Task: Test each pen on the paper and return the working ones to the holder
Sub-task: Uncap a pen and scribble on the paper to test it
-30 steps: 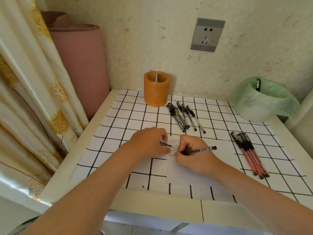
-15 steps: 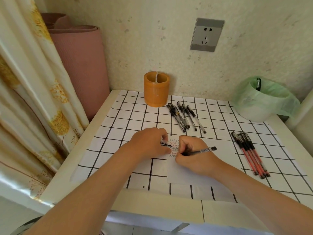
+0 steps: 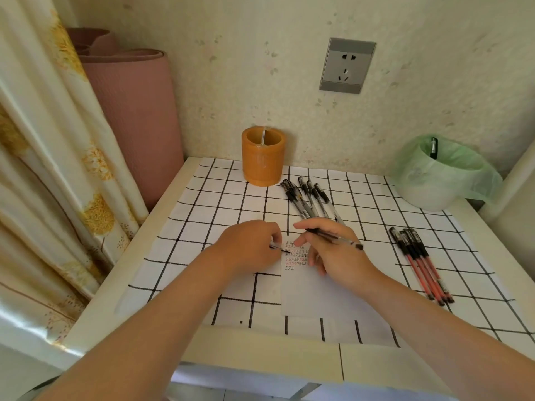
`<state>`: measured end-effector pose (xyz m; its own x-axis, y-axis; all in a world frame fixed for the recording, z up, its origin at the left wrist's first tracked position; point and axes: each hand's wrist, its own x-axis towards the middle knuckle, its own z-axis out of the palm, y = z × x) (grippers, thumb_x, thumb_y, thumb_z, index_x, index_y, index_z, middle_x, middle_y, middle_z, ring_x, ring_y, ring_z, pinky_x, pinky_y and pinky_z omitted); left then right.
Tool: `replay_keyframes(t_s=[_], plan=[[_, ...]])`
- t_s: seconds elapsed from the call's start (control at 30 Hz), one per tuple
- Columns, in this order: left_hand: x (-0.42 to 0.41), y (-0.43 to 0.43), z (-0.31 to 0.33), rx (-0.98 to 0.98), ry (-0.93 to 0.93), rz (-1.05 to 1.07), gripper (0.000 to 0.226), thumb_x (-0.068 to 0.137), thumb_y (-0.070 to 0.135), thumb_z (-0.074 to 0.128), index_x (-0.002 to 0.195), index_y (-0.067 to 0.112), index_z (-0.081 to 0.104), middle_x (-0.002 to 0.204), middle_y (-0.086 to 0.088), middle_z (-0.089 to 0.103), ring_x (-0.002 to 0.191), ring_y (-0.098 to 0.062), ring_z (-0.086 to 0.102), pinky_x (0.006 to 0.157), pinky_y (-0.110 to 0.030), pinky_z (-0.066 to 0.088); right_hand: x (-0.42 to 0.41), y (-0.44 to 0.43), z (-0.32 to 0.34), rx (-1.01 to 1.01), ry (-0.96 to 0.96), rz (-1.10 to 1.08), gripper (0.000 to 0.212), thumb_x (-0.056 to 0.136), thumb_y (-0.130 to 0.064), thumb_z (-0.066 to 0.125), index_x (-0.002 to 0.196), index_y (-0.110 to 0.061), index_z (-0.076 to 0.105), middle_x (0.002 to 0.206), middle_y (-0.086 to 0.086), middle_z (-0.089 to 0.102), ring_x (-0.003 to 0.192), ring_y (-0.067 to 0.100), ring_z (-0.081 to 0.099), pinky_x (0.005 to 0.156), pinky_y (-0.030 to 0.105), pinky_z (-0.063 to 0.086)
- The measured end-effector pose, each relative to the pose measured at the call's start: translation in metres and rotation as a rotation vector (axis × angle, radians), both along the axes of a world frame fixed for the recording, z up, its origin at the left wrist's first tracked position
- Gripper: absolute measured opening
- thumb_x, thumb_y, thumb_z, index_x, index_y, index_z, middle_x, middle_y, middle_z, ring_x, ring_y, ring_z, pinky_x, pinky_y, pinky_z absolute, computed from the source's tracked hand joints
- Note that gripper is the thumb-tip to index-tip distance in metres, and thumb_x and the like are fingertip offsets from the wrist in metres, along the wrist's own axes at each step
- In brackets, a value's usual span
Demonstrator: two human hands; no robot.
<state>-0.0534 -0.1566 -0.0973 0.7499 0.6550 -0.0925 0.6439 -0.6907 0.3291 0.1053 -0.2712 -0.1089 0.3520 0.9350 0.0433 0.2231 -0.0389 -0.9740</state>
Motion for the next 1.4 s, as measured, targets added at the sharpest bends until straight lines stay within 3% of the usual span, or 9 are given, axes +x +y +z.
replay_keyframes(t_s=[0.13, 0.27, 0.4, 0.53, 0.7, 1.13, 1.23, 1.33, 1.4], plan=[[-0.005, 0.007, 0.002, -0.023, -0.018, 0.01, 0.018, 0.094, 0.032, 0.057, 0.111, 0.032, 0.062, 0.109, 0.011, 0.063, 0.097, -0.011, 0.058, 0.077, -0.027, 0.047, 0.002, 0.005, 0.013, -0.039, 0.094, 0.078, 0.05, 0.099, 0.011, 0.038, 0.135, -0.017, 0.059, 0.122, 0.005, 0.068, 0.074, 0.026, 0.069, 0.054, 0.037, 0.055], [-0.014, 0.015, 0.007, -0.034, -0.107, 0.046, 0.016, 0.09, 0.03, 0.066, 0.106, 0.033, 0.063, 0.104, 0.014, 0.064, 0.097, -0.007, 0.06, 0.082, -0.029, 0.051, 0.002, 0.012, 0.028, -0.048, 0.333, 0.053, 0.04, 0.103, 0.004, 0.035, 0.122, -0.011, 0.067, 0.114, 0.009, 0.069, 0.072, 0.027, 0.066, 0.064, 0.04, 0.057], [-0.017, 0.021, 0.013, -0.037, -0.196, 0.078, 0.014, 0.087, 0.032, 0.071, 0.098, 0.038, 0.064, 0.091, 0.019, 0.063, 0.078, 0.002, 0.055, 0.07, -0.023, 0.047, 0.006, 0.015, 0.036, -0.033, 0.112, 0.038, 0.028, 0.093, 0.002, 0.061, 0.111, -0.019, 0.058, 0.087, 0.008, 0.068, 0.057, 0.018, 0.055, 0.05, 0.031, 0.046], [-0.017, 0.023, 0.017, -0.019, -0.241, 0.115, 0.015, 0.087, 0.037, 0.073, 0.098, 0.041, 0.063, 0.087, 0.021, 0.062, 0.08, 0.001, 0.057, 0.071, -0.023, 0.049, 0.011, 0.017, 0.031, -0.113, -0.197, -0.015, 0.027, 0.083, -0.01, 0.078, 0.099, -0.03, 0.072, 0.081, -0.006, 0.074, 0.055, -0.003, 0.056, 0.06, 0.019, 0.045], [-0.018, 0.022, 0.019, -0.009, -0.231, 0.108, 0.014, 0.087, 0.038, 0.072, 0.099, 0.04, 0.065, 0.087, 0.022, 0.062, 0.082, -0.001, 0.059, 0.074, -0.026, 0.052, 0.017, 0.017, 0.019, -0.152, -0.397, -0.043, 0.02, 0.084, -0.021, 0.077, 0.096, -0.037, 0.076, 0.085, -0.015, 0.072, 0.06, -0.003, 0.053, 0.067, 0.02, 0.043], [-0.013, 0.011, 0.02, 0.045, -0.277, -0.008, 0.019, 0.085, 0.04, 0.074, 0.102, 0.045, 0.068, 0.089, 0.02, 0.061, 0.075, 0.001, 0.054, 0.065, -0.023, 0.044, 0.008, 0.015, 0.022, -0.163, -0.565, 0.11, 0.019, 0.094, -0.023, 0.064, 0.104, -0.036, 0.073, 0.088, -0.021, 0.07, 0.073, -0.004, 0.058, 0.07, 0.018, 0.043], [-0.008, 0.005, 0.02, -0.123, -0.396, 0.042, 0.022, 0.081, 0.039, 0.079, 0.097, 0.04, 0.063, 0.083, 0.018, 0.063, 0.068, 0.0, 0.056, 0.065, -0.023, 0.049, 0.005, 0.014, 0.02, -0.16, -0.783, 0.156, 0.026, 0.099, -0.023, 0.049, 0.115, -0.031, 0.067, 0.09, -0.021, 0.061, 0.074, 0.001, 0.052, 0.064, 0.019, 0.037], [-0.004, 0.0, 0.023, -0.328, -0.478, 0.096, 0.015, 0.08, 0.034, 0.08, 0.088, 0.03, 0.067, 0.076, 0.013, 0.066, 0.064, 0.004, 0.056, 0.064, -0.02, 0.047, 0.001, 0.012, 0.024, -0.14, -0.951, 0.128, 0.019, 0.089, -0.036, 0.048, 0.097, -0.028, 0.064, 0.073, -0.017, 0.051, 0.07, 0.007, 0.049, 0.061, 0.029, 0.036], [0.0, -0.005, 0.027, -0.52, -0.523, 0.114, 0.007, 0.087, 0.031, 0.073, 0.089, 0.024, 0.072, 0.08, 0.008, 0.073, 0.07, -0.003, 0.062, 0.07, -0.025, 0.053, -0.002, 0.012, 0.025, -0.145, -1.054, 0.087, 0.031, 0.082, -0.058, 0.051, 0.082, -0.027, 0.058, 0.066, -0.013, 0.051, 0.066, 0.009, 0.051, 0.057, 0.03, 0.039]])
